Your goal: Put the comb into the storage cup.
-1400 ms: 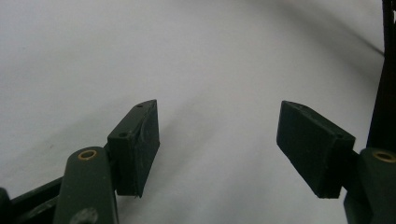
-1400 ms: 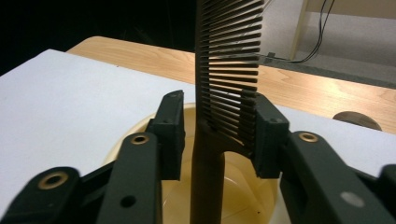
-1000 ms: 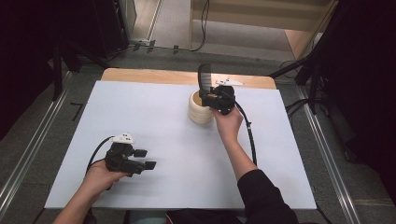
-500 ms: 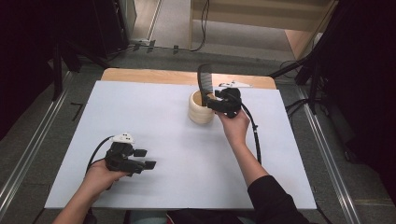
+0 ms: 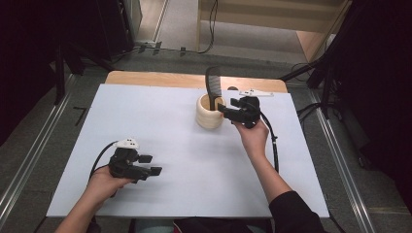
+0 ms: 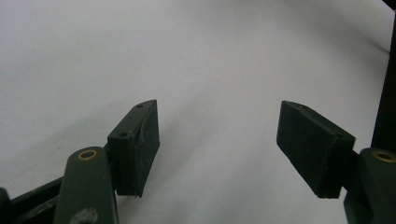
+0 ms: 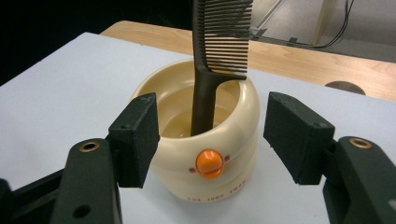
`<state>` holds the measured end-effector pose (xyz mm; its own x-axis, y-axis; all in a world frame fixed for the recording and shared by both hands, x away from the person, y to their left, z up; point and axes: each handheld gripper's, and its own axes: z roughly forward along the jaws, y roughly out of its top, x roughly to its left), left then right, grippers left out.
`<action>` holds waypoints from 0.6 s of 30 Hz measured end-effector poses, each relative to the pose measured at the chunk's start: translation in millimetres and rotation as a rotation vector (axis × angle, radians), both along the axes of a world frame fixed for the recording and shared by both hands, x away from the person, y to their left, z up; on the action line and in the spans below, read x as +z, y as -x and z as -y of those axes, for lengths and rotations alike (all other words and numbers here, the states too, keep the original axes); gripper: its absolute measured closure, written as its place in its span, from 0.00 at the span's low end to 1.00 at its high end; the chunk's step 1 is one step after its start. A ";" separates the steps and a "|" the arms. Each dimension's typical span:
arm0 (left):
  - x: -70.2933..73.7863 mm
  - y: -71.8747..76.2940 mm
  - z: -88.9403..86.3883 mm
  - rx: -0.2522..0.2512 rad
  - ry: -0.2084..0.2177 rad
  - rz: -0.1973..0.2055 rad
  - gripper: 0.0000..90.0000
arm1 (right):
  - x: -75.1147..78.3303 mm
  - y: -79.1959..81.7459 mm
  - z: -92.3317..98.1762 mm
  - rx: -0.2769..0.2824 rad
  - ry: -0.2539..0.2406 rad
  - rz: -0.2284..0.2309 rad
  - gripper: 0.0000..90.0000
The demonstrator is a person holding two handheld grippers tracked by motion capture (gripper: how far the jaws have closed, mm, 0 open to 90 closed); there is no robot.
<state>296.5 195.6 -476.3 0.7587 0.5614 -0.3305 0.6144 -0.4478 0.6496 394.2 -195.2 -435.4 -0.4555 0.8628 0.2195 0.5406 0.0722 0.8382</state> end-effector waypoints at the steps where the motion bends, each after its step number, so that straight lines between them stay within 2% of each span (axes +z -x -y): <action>1: 0.0 0.0 0.0 0.000 0.000 0.000 0.34 | 0.1 1.2 1.0 0.001 -0.006 -0.004 0.38; 13: 0.2 -0.4 -0.9 0.004 0.000 0.002 0.34 | -0.7 17.9 10.8 0.024 -0.022 -0.011 0.34; 18: 0.3 -0.3 -1.0 0.004 -0.001 0.002 0.34 | -3.4 27.3 15.0 0.031 -0.025 0.029 0.31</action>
<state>296.8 196.5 -476.0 0.7573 0.5645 -0.3284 0.6146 -0.4459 0.6507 366.9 -210.2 -438.9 -0.4881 0.8427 0.2273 0.5142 0.0671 0.8551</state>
